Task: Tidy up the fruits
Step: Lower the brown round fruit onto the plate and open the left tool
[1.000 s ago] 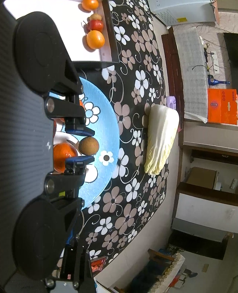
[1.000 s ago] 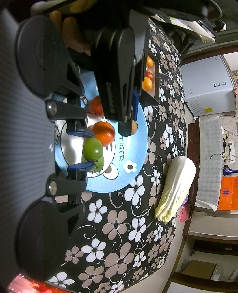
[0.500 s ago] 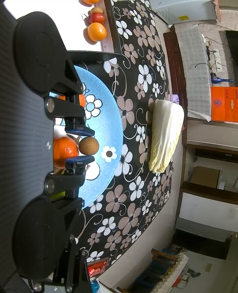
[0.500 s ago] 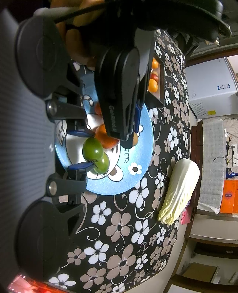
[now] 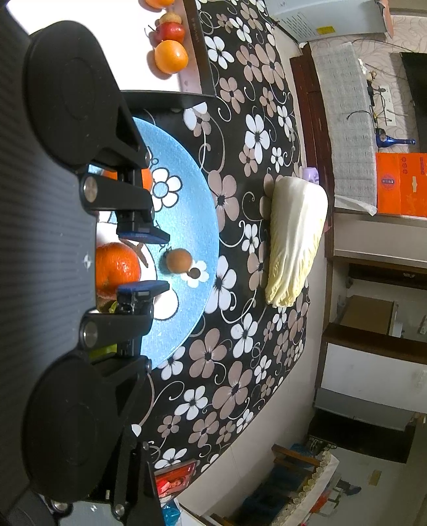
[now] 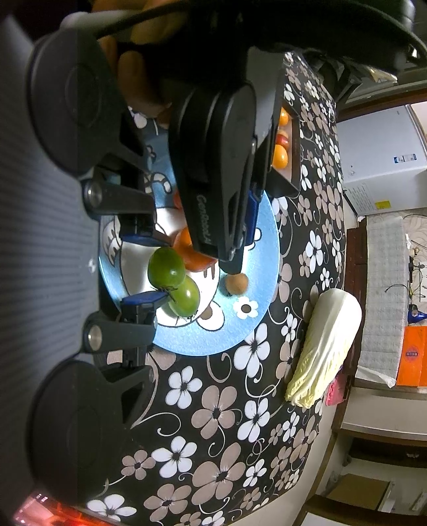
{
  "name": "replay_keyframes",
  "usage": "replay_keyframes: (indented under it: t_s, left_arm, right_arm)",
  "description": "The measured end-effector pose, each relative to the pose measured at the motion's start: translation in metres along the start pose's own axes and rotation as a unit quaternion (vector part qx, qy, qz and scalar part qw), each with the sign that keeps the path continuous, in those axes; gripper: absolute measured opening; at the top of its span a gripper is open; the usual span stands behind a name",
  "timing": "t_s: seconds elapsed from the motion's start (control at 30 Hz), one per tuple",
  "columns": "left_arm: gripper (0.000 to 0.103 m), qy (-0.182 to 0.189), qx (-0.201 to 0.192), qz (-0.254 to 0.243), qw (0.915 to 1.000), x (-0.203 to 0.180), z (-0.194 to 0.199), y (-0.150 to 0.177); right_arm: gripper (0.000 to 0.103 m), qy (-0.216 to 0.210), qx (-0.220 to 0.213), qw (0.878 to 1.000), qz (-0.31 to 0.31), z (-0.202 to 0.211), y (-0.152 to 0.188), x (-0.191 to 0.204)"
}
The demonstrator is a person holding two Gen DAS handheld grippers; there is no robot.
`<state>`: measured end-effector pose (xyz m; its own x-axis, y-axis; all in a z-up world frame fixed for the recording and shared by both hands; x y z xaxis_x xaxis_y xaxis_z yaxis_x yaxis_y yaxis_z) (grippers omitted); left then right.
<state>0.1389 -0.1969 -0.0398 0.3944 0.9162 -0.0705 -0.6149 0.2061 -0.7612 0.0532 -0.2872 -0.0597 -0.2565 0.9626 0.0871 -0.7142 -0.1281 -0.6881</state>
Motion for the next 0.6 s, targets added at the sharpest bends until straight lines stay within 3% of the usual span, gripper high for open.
replay_keyframes:
  t_s: [0.37,0.5,0.6]
  left_arm:
    - [0.029,0.001,-0.010,0.015,0.9998,0.012,0.014,-0.004]
    - [0.040,-0.002,-0.019,0.023,0.9995,0.021,0.025,-0.005]
    - [0.040,-0.003,-0.024,0.019,0.9995,0.023,0.031,-0.005]
  right_arm:
    - [0.032,0.000,0.004,1.000,-0.004,-0.005,0.001,-0.003]
    - [0.032,0.002,0.011,1.000,-0.004,-0.010,0.003,-0.004]
    - [0.032,0.004,0.016,1.000,-0.003,-0.014,0.003,-0.003]
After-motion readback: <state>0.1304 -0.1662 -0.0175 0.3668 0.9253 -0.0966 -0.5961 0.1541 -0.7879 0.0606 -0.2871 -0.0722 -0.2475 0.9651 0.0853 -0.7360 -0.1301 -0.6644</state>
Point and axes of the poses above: each gripper's, at about its wrist camera, not at the fingertips, and z roughly against the way its jaws point, x to its left, y to its underside, the point moved 6 cm from there along -z, roughly the way its jaws point, and after that the axes turned 4 degrees about -z, right-handed, at the moved point
